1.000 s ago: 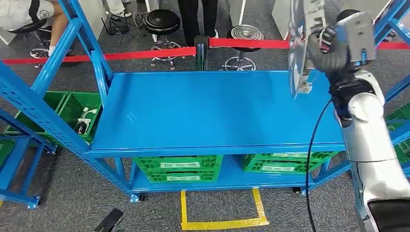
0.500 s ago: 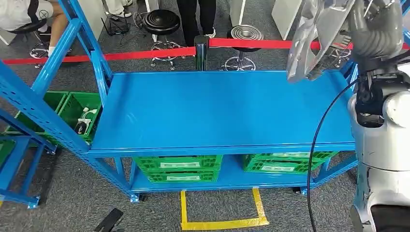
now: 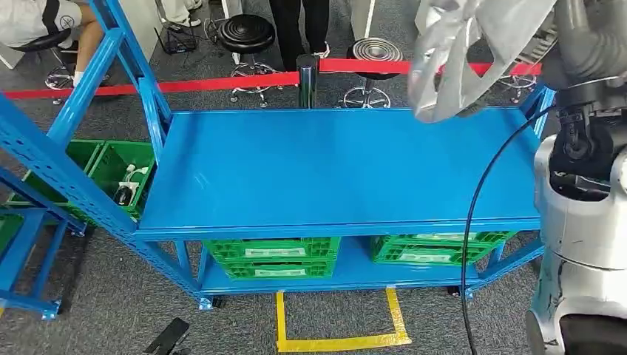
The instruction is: Take the parts from the cabinet and place them on the table.
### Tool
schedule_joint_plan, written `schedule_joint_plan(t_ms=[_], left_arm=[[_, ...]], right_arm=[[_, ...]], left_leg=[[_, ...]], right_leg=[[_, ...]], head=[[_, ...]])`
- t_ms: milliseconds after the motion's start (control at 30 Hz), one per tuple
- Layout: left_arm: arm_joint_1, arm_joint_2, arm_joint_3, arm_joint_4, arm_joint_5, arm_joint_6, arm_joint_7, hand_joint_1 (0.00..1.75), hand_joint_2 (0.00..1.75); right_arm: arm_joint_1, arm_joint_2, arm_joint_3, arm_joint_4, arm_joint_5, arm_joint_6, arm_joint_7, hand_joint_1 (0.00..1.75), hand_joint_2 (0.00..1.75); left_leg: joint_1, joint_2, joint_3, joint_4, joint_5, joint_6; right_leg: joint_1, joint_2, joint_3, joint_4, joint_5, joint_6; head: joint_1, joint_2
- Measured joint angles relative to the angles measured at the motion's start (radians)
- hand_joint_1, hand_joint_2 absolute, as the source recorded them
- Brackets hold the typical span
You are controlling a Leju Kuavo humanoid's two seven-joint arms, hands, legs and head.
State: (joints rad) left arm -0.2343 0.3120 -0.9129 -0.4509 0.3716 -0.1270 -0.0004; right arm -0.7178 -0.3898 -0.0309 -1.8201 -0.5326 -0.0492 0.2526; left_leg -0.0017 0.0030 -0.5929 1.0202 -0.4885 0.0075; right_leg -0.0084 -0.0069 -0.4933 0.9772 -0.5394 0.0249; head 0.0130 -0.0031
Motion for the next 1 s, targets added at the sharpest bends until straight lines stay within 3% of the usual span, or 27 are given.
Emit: schedule_joint_plan(t_ms=[200, 533, 700, 767, 800, 833, 900, 933, 967, 1000], left_arm=[[0.0, -0.002, 0.0, 0.0, -0.002, -0.004, -0.02, 0.0, 1.75], [0.0, -0.006, 0.0, 0.006, 0.003, -0.008, -0.028, 0.0, 1.75], [-0.004, -0.008, 0.0, 0.01, 0.002, 0.001, -0.028, 0.0, 1.75], [-0.007, -0.008, 0.0, 0.011, 0.002, 0.001, -0.029, 0.0, 1.75], [-0.01, -0.008, 0.0, 0.011, 0.002, 0.0, -0.031, 0.0, 1.75], [-0.014, -0.008, 0.0, 0.011, 0.002, -0.002, -0.03, 0.0, 1.75], [-0.019, -0.012, 0.0, 0.011, 0.002, -0.006, -0.028, 0.0, 1.75], [-0.021, -0.014, 0.0, 0.012, 0.002, -0.008, -0.024, 0.0, 1.75], [-0.022, -0.015, 0.0, 0.012, 0.002, -0.009, -0.021, 0.0, 1.75], [-0.025, -0.018, 0.0, 0.012, 0.002, -0.011, -0.019, 0.0, 1.75]], right_arm=[[-0.014, 0.024, 0.012, -0.047, -0.13, 0.043, 0.025, 1.75, 1.75], [-0.02, 0.05, 0.029, -0.086, -0.186, 0.05, 0.039, 1.75, 1.75], [-0.02, 0.056, 0.031, -0.087, -0.202, 0.056, 0.047, 1.75, 1.75], [-0.024, 0.058, 0.03, -0.092, -0.204, 0.056, 0.048, 1.75, 1.75], [-0.029, 0.058, 0.03, -0.094, -0.206, 0.058, 0.048, 1.75, 1.75], [-0.037, 0.059, 0.03, -0.094, -0.209, 0.061, 0.048, 1.75, 1.75], [-0.04, 0.06, 0.03, -0.093, -0.211, 0.069, 0.044, 1.75, 1.75], [-0.04, 0.06, 0.03, -0.09, -0.212, 0.075, 0.042, 1.75, 1.75], [-0.04, 0.06, 0.031, -0.087, -0.214, 0.081, 0.038, 1.75, 1.75], [-0.043, 0.06, 0.031, -0.084, -0.214, 0.086, 0.034, 1.75, 1.75]], left_leg=[[0.0, 0.002, 0.0, 0.0, 0.0, 0.0], [-0.007, 0.003, 0.0, 0.001, -0.001, 0.002], [-0.013, 0.003, -0.001, 0.004, -0.005, 0.01], [-0.001, 0.004, 0.006, -0.012, 0.002, 0.02], [0.0, 0.004, 0.008, -0.014, 0.003, 0.021], [0.0, 0.005, 0.007, -0.014, 0.003, 0.023], [0.0, 0.006, 0.007, -0.014, 0.001, 0.024], [0.0, 0.006, 0.009, -0.014, -0.001, 0.024], [0.0, 0.006, 0.013, -0.014, -0.004, 0.022], [0.0, 0.004, 0.019, -0.013, -0.008, 0.02]], right_leg=[[0.0, 0.0, 0.0, 0.0, 0.0, 0.0], [-0.007, 0.001, -0.001, -0.001, 0.001, 0.002], [-0.011, 0.002, 0.0, -0.004, 0.001, 0.009], [-0.011, 0.003, -0.003, -0.003, -0.007, 0.017], [-0.009, 0.003, -0.015, 0.024, -0.021, 0.018], [-0.009, 0.004, -0.05, 0.092, -0.055, 0.018], [-0.01, 0.005, -0.145, 0.264, -0.117, 0.02], [-0.01, 0.005, -0.185, 0.323, -0.124, 0.02], [-0.01, 0.005, -0.199, 0.329, -0.102, 0.018], [-0.01, 0.005, -0.191, 0.288, -0.054, 0.016]], head=[[0.0, 0.0], [0.0, 0.0], [-0.003, 0.0], [-0.004, 0.0], [0.0, 0.0], [0.008, 0.0], [0.013, 0.0], [0.016, 0.0], [0.016, 0.0], [0.017, 0.0]])
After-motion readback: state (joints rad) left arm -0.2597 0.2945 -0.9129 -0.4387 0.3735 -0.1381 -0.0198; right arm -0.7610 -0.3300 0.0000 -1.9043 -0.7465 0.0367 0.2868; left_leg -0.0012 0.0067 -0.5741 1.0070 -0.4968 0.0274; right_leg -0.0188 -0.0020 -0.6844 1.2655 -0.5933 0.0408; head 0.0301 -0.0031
